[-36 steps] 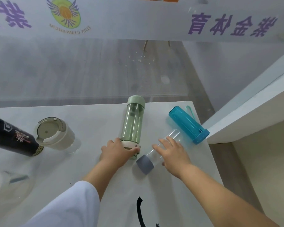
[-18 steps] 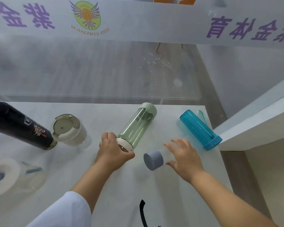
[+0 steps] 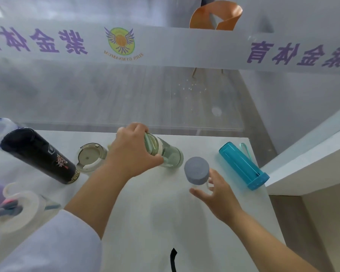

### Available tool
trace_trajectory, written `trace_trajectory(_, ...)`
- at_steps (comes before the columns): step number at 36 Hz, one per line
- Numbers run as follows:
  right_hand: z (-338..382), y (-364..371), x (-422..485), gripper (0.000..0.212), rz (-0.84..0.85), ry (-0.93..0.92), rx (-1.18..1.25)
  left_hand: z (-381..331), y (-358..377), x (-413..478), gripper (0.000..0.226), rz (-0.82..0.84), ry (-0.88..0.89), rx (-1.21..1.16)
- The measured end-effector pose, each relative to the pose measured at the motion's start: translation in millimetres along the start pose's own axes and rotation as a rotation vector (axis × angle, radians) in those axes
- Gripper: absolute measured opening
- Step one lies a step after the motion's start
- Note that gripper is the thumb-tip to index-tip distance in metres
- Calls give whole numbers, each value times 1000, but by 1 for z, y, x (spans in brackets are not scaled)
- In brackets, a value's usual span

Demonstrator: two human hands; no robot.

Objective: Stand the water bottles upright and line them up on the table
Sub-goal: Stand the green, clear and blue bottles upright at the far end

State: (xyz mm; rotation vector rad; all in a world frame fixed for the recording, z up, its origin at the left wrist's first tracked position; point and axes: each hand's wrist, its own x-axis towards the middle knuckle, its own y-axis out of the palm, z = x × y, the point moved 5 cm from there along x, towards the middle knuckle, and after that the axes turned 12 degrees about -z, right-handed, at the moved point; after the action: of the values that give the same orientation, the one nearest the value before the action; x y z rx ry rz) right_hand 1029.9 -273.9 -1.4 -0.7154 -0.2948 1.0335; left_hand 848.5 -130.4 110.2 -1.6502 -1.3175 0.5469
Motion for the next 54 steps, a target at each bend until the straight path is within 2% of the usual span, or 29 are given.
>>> trace_trajectory(6,-2,6,-4,81,53,50,55,-19,-5,10,71,100,148,65)
trace_trajectory(9,-5,6,-6,80,61,48,56,-25,-2,10,73,100,191,20)
trace_trajectory(17,-8,0,-6,86,76,23,40,-32,11,2,77,49,203,-117)
trace_trajectory(25,-12,-3,-9,82,103,37,-11,-34,19,0,78,29,179,-192)
trace_trajectory(42,-8,-4,-12,77,144,69,-95,-35,25,9,80,116,142,-177)
trace_trajectory(54,1,-18,-28,71,56,142,-142,-34,13,6,82,186,188,-139)
